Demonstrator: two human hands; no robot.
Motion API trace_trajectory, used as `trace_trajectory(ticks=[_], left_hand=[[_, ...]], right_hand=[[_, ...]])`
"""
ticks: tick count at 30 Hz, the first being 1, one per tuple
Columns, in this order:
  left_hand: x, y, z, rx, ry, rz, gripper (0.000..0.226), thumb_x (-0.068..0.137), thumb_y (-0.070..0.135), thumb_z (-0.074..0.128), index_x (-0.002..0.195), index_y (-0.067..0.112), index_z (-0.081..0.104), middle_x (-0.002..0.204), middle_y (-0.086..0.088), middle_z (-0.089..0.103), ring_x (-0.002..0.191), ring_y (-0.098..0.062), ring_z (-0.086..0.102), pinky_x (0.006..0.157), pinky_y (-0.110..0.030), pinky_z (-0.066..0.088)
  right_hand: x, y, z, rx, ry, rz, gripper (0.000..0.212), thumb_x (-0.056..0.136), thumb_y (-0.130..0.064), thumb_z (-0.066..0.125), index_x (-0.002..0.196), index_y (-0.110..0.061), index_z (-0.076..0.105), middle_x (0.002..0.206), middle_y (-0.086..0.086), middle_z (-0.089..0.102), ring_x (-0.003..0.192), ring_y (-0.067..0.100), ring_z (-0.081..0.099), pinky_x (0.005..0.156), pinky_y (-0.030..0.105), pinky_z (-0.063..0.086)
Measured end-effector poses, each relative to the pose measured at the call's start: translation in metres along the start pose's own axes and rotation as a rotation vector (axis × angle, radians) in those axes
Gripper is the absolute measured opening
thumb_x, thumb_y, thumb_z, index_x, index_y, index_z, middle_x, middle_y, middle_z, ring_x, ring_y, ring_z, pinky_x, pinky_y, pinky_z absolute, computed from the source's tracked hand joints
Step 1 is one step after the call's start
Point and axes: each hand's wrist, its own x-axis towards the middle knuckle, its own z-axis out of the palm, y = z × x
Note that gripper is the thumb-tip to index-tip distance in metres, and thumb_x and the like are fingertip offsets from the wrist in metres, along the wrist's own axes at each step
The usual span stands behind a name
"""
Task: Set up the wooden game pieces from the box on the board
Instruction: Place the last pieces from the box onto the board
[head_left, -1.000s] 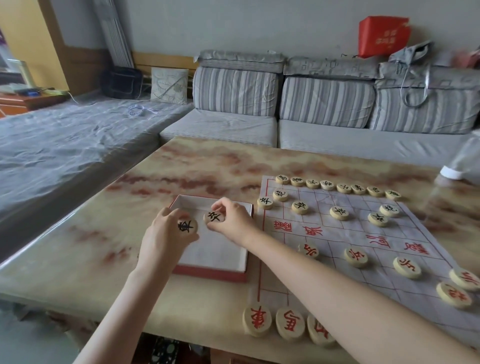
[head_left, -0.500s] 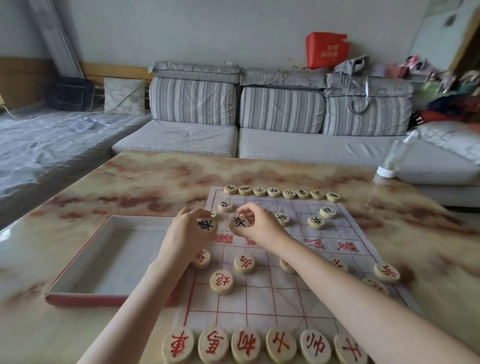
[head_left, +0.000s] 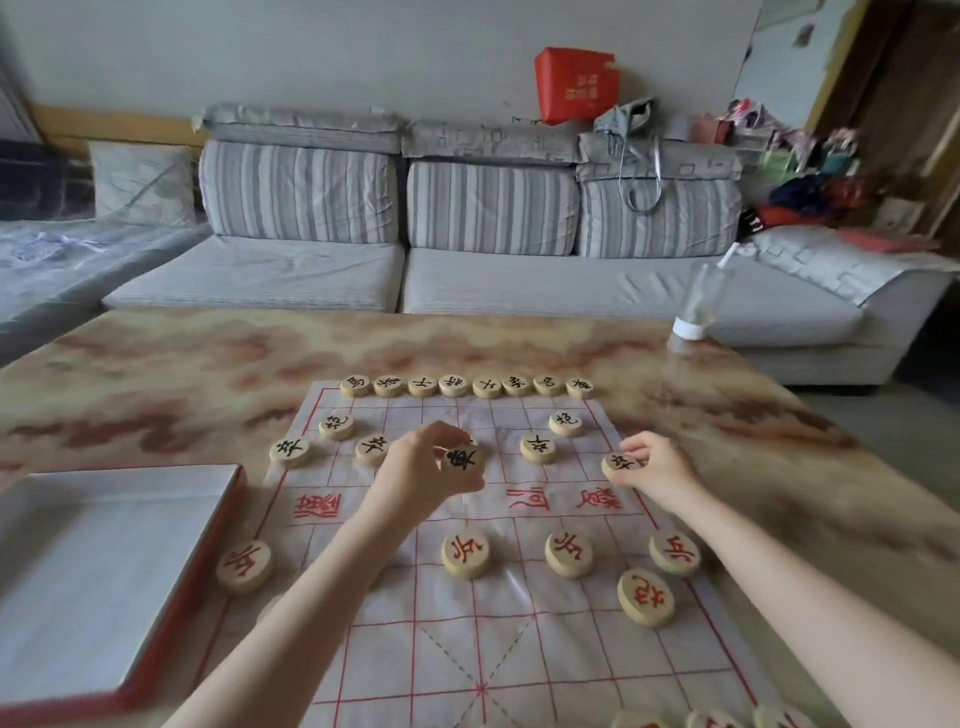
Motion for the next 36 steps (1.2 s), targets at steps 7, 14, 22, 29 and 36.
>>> trace_trajectory(ticks=[7, 14, 22, 29, 36], left_hand=[[0.007, -0.004, 0.01, 0.021, -0.01, -0.002, 0.047, 0.062, 0.019, 0.082, 0.105, 0.02, 0.064, 0.101, 0.004, 0.068, 0.094, -0.012, 0.062, 0.074, -0.016, 0.044], [0.01, -0.019, -0.009, 0.053, 0.002, -0.029, 0.046, 0.063, 0.019, 0.082, 0.105, 0.02, 0.064, 0.1, 0.004, 0.069, 0.096, -0.013, 0.063, 0.068, -0.02, 0.048], [0.008, -0.022, -0.009, 0.05, -0.017, -0.022, 0.044, 0.066, 0.017, 0.08, 0.106, 0.016, 0.064, 0.097, 0.007, 0.065, 0.093, -0.01, 0.061, 0.057, -0.01, 0.041], [0.011, -0.03, -0.02, 0.03, 0.021, -0.026, 0.047, 0.065, 0.016, 0.081, 0.108, 0.017, 0.064, 0.104, 0.002, 0.065, 0.098, -0.014, 0.062, 0.069, -0.015, 0.049], [0.026, -0.046, -0.054, 0.041, 0.101, -0.078, 0.045, 0.069, 0.021, 0.078, 0.111, 0.018, 0.063, 0.108, 0.005, 0.064, 0.097, -0.008, 0.057, 0.076, -0.014, 0.039]], right_hand=[[0.023, 0.01, -0.001, 0.029, 0.055, -0.045, 0.046, 0.076, -0.014, 0.074, 0.117, -0.002, 0.056, 0.114, 0.012, 0.062, 0.095, 0.019, 0.057, 0.079, 0.025, 0.041], [0.039, 0.008, 0.021, 0.011, 0.062, -0.068, 0.045, 0.077, -0.004, 0.07, 0.118, 0.003, 0.054, 0.122, 0.021, 0.057, 0.11, 0.028, 0.055, 0.089, 0.029, 0.039], [0.038, 0.015, 0.021, -0.112, 0.07, -0.11, 0.044, 0.084, -0.019, 0.065, 0.123, -0.002, 0.052, 0.127, 0.015, 0.055, 0.115, 0.029, 0.053, 0.094, 0.031, 0.04], [0.03, -0.004, 0.019, -0.35, 0.164, -0.143, 0.05, 0.078, -0.023, 0.068, 0.125, -0.013, 0.054, 0.128, 0.008, 0.056, 0.121, 0.03, 0.037, 0.094, 0.028, 0.025], [0.011, -0.095, 0.078, -0.104, 0.017, -0.4, 0.03, 0.083, -0.016, 0.062, 0.113, -0.018, 0.064, 0.122, 0.001, 0.058, 0.121, 0.022, 0.034, 0.09, 0.025, 0.025]])
